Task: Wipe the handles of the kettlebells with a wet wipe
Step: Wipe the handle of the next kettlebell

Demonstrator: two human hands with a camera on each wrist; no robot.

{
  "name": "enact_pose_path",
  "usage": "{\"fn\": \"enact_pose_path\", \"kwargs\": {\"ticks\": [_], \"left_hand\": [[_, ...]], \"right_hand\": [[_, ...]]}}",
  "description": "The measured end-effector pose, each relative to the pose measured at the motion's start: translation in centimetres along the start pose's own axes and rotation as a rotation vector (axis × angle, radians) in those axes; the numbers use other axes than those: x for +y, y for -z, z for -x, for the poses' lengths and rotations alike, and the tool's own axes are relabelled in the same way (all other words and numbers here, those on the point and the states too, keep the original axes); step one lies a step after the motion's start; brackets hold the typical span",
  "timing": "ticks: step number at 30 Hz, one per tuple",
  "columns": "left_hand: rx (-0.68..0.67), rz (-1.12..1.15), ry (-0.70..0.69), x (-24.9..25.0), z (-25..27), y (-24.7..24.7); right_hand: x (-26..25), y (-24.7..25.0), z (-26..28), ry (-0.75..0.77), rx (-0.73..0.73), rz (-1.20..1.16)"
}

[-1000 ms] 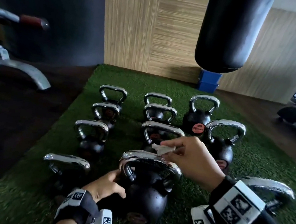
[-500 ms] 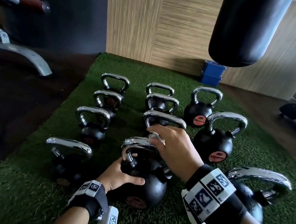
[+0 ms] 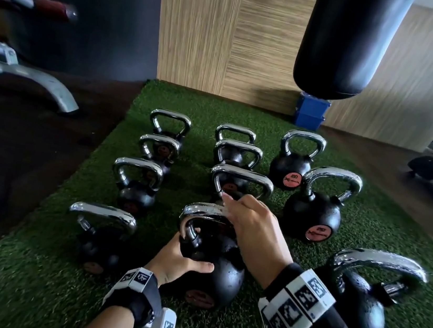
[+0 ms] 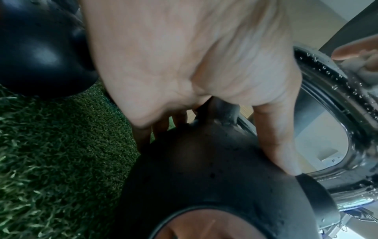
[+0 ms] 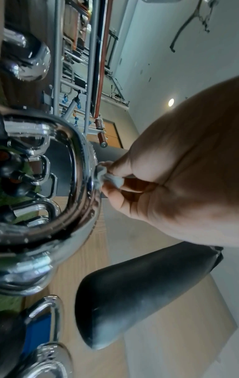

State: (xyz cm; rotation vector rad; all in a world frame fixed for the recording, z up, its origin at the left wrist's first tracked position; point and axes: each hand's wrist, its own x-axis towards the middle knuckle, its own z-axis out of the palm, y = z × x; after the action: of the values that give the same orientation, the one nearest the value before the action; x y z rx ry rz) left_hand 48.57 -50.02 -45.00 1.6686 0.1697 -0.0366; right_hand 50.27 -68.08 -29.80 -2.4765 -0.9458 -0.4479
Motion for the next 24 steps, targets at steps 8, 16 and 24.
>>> {"fn": "enact_pose_path", "kwargs": {"ticks": [8, 16, 24], "left_hand": [[0.042, 0.008, 0.05, 0.3, 0.2, -0.3], [0.046, 0.02, 0.057, 0.5, 0.5, -0.3], [0.058, -0.006, 0.08, 1.2, 0.9, -0.4]], "right_hand": [[4.4, 1.1, 2.1, -0.12, 0.141, -0.05], [5.0, -0.4, 4.1, -0.141, 0.356, -0.206], [6.2, -2.5, 6.5, -0.378, 0.415, -0.405]]}}
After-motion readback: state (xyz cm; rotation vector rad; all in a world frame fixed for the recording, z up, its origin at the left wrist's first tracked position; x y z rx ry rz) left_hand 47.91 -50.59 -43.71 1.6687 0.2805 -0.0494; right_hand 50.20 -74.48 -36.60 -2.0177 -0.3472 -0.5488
